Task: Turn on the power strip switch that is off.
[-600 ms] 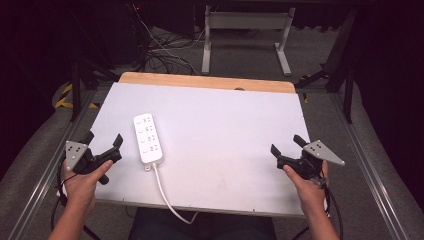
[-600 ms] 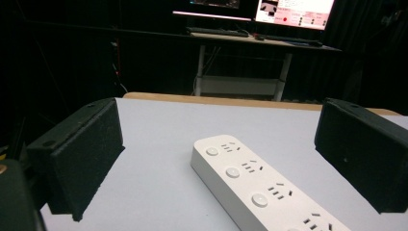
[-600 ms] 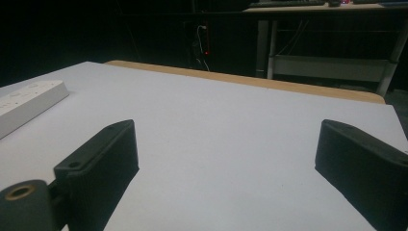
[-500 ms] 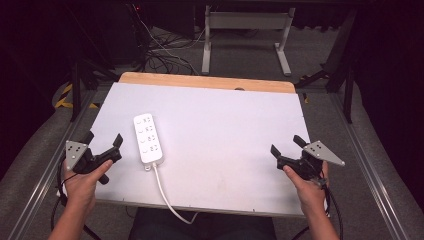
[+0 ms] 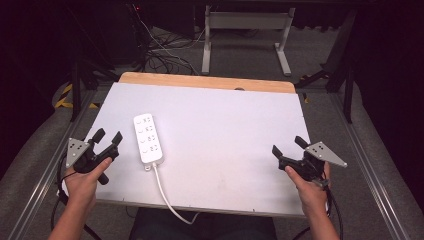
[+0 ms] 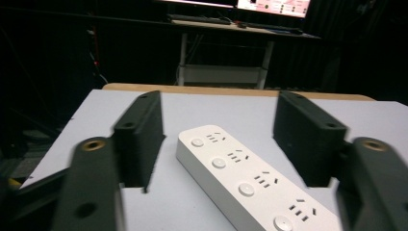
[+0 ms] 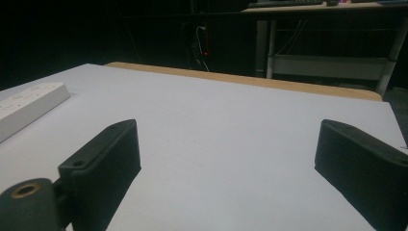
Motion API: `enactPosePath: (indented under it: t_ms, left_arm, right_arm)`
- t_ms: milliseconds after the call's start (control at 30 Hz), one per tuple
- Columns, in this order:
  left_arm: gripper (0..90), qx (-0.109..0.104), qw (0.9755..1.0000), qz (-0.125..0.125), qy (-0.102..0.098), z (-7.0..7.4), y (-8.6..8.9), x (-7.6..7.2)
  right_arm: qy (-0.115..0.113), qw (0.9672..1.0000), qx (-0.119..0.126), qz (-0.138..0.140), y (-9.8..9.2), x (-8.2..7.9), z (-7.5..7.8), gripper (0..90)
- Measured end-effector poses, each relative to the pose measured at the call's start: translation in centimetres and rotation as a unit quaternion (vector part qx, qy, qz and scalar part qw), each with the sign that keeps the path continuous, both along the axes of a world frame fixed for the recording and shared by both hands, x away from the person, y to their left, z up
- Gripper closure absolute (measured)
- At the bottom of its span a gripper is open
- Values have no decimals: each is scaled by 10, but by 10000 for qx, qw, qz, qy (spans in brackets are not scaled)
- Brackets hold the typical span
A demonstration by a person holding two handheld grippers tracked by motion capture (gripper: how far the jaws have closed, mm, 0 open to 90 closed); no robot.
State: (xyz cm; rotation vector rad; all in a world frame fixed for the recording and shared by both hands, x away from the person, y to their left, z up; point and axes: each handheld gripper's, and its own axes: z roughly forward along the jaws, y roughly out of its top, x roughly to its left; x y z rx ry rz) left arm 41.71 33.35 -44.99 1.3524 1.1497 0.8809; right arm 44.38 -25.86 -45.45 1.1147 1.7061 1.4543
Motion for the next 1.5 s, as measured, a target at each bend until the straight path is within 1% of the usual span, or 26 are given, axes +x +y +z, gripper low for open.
enactPosePath:
  t_ms: [33, 100, 133, 167, 200, 233, 267, 300, 400, 433, 567, 633, 733, 800, 833, 933, 1067, 1133, 1200, 1233, 1333, 1367, 1433, 1500]
  left_arm:
    - [490, 10, 10000, -27, -35, 0, 1, 0]
    - [606, -82, 9999, -90, -90, 0, 4, -1]
    - [642, -82, 9999, -90, -90, 0, 4, -1]
    - [642, -109, 9998, -116, -81, 0, 5, -1]
    - [744, -93, 9999, -116, -14, 1, 6, -3]
    - [772, -111, 9998, -136, 38, 2, 6, -3]
    - [801, -111, 9998, -136, 38, 2, 6, -3]
    - [831, -59, 9998, -158, 75, 3, 6, -5]
    - [888, 89, 9997, -196, 64, 6, 7, -7]
    - [900, 132, 9996, -221, 74, 7, 7, -8]
    - [900, 282, 9992, -280, 91, 10, 6, -8]
    - [900, 295, 9992, -237, 97, 9, 6, -7]
    - [900, 247, 9992, -252, 162, 8, 5, -5]
    - [900, 300, 9989, -291, 231, 8, 5, -3]
    - [900, 342, 9985, -352, 247, 9, 4, -2]
    - [900, 601, 9962, -565, 283, 11, 1, 1]
    - [900, 717, 9944, -694, 359, 11, -7, 7]
    - [900, 742, 9934, -755, 444, 9, -11, 12]
    - [900, 829, 9917, -800, 569, 8, -16, 18]
    - [900, 874, 9902, -867, 657, 7, -18, 21]
    - [900, 868, 9866, -1000, 958, 6, -24, 26]
    - [900, 909, 9839, -1077, 1102, 7, -27, 28]
    - [900, 1034, 9793, -1178, 1284, 8, -32, 30]
    - [900, 1112, 9755, -1244, 1431, 8, -36, 31]
  right_arm:
    - [10, 10000, 6, 2, -1, 0, 0, 90]
    - [29, 10000, 0, 7, -1, 0, -1, 91]
    - [29, 10000, 0, 7, -1, 0, -1, 91]
    - [42, 10000, 3, 11, -1, 0, -1, 92]
    - [45, 10000, -15, 31, -1, 0, -1, 94]
    - [45, 10000, -14, 37, -1, 0, -1, 96]
    - [45, 10000, -14, 37, -1, 0, -1, 96]
    - [33, 10000, -20, 34, 0, 0, -1, 102]
    - [28, 10000, -21, 33, 0, 0, 0, 110]
    - [30, 10000, -17, 33, 0, 0, 0, 111]
    - [44, 10000, -8, 68, 0, 0, 0, 115]
    - [48, 10000, -25, 78, 0, 0, 0, 114]
    - [55, 9999, -29, 95, 1, 0, 0, 115]
    - [53, 9999, -34, 97, 1, 0, 0, 115]
    - [57, 9999, -37, 91, 1, 0, -1, 115]
    - [108, 9999, -39, 94, 1, -1, -1, 115]
    - [131, 9999, -57, 72, -1, -3, -2, 117]
    - [145, 9999, -39, 55, -2, -4, -2, 117]
    - [134, 9999, -30, 23, -4, -6, -1, 118]
    - [124, 9999, -23, 7, -5, -7, -1, 118]
    - [137, 9999, -7, -22, -6, -10, -1, 118]
    - [138, 9999, -8, -21, -6, -10, -1, 118]
    - [146, 9999, -14, -57, -8, -11, -1, 118]
    - [140, 9999, -10, -71, -9, -12, -1, 118]
